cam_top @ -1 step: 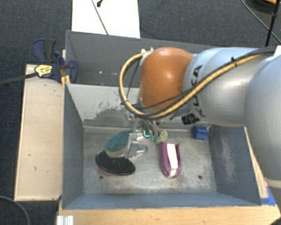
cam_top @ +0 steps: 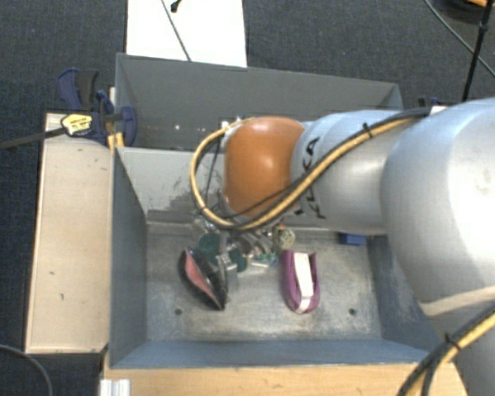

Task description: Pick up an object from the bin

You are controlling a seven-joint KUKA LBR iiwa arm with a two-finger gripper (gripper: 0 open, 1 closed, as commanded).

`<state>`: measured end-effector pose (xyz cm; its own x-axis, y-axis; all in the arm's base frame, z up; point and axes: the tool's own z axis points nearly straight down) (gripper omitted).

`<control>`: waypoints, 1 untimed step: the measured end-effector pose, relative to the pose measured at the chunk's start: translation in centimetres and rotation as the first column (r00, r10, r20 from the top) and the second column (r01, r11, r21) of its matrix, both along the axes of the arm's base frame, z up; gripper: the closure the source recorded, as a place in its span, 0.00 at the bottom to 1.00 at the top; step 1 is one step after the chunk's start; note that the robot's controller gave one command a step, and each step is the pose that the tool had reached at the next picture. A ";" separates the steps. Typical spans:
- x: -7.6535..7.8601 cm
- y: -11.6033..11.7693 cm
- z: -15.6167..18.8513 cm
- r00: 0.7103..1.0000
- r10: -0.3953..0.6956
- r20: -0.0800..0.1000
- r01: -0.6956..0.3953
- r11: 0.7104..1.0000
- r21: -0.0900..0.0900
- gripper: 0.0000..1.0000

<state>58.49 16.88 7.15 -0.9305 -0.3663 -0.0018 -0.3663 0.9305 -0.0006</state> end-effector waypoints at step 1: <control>-0.8 -4.2 3.0 0.979 0.202 -0.002 -0.202 0.979 -0.001 0.00</control>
Offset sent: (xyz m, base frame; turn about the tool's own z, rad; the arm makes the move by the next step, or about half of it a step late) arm -0.0089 -0.0406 0.0285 -0.2069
